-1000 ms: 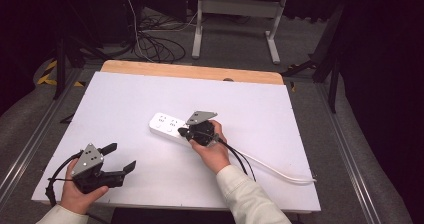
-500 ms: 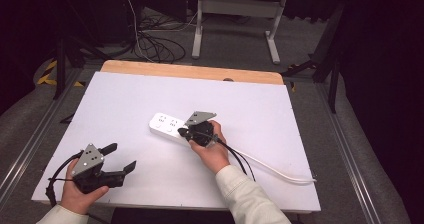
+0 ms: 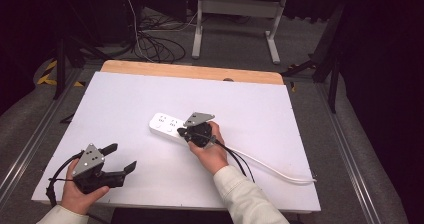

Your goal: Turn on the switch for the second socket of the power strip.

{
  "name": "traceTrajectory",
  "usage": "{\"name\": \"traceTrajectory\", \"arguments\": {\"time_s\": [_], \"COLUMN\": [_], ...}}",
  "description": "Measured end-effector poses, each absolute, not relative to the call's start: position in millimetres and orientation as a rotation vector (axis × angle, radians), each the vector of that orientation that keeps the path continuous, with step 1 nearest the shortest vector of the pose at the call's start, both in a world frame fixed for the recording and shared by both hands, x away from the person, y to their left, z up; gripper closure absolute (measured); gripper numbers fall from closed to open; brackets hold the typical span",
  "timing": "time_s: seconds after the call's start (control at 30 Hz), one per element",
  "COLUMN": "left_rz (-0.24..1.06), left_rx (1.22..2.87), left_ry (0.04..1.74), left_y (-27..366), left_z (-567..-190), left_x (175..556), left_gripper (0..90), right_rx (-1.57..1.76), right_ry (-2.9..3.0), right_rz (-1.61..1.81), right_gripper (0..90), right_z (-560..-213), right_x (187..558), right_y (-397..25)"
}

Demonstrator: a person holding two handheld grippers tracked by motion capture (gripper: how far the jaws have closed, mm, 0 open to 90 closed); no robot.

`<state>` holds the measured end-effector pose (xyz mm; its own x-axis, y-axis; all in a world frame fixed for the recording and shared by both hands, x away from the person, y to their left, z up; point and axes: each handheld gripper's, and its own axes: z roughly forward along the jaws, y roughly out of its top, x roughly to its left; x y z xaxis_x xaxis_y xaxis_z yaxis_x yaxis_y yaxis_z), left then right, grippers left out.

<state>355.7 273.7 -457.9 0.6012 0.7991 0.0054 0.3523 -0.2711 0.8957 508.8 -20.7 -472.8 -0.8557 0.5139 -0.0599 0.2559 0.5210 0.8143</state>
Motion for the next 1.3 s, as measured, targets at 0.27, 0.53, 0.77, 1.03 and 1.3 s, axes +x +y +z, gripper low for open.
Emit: {"name": "traceTrajectory", "arguments": {"time_s": [0.27,0.53,0.77,1.03,1.3], "left_rz": [0.582,0.586,0.586,0.585,0.583], "left_rx": [1.864,1.867,1.868,1.871,1.867], "left_ry": [0.927,0.926,0.925,0.926,0.932], "left_y": [273.6,273.5,273.7,273.4,274.1], "left_z": [-458.0,-457.9,-457.8,-458.1,-458.2], "left_x": [355.6,355.8,355.7,355.7,356.4], "left_gripper": [15.3,15.4,15.4,15.4,15.4], "right_rx": [0.64,0.664,0.672,0.68,0.691], "right_ry": [2.463,2.474,2.467,2.461,2.438], "right_rz": [1.23,1.247,1.248,1.255,1.263], "right_gripper": [90.0,90.0,90.0,90.0,90.0], "right_z": [-473.0,-473.3,-474.3,-475.4,-473.2], "right_x": [506.8,508.2,507.4,506.9,504.9], "right_y": [-19.4,-21.5,-21.2,-21.5,-20.4]}}
